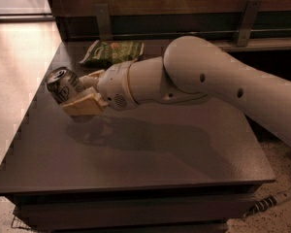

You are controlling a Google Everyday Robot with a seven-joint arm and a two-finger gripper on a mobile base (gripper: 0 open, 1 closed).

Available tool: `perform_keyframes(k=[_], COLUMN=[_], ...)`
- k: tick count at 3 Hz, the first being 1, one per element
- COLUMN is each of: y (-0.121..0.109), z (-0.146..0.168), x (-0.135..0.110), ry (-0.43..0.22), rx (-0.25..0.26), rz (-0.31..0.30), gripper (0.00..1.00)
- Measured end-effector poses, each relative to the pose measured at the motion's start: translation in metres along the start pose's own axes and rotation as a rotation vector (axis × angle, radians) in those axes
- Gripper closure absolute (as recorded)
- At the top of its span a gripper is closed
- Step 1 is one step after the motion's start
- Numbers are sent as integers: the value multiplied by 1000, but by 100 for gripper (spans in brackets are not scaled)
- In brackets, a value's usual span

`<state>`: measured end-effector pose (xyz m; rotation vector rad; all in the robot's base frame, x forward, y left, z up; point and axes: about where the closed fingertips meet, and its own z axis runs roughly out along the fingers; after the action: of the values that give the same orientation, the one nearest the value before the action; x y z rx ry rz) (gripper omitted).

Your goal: Place 7up can upright

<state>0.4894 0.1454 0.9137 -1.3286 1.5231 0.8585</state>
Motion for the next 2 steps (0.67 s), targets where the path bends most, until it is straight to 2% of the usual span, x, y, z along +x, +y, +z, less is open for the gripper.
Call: perform_keyframes(k=[2], y=[8], z=[35], x=[12], ry=[-91], rx=[-22], rz=[127], gripper=[100])
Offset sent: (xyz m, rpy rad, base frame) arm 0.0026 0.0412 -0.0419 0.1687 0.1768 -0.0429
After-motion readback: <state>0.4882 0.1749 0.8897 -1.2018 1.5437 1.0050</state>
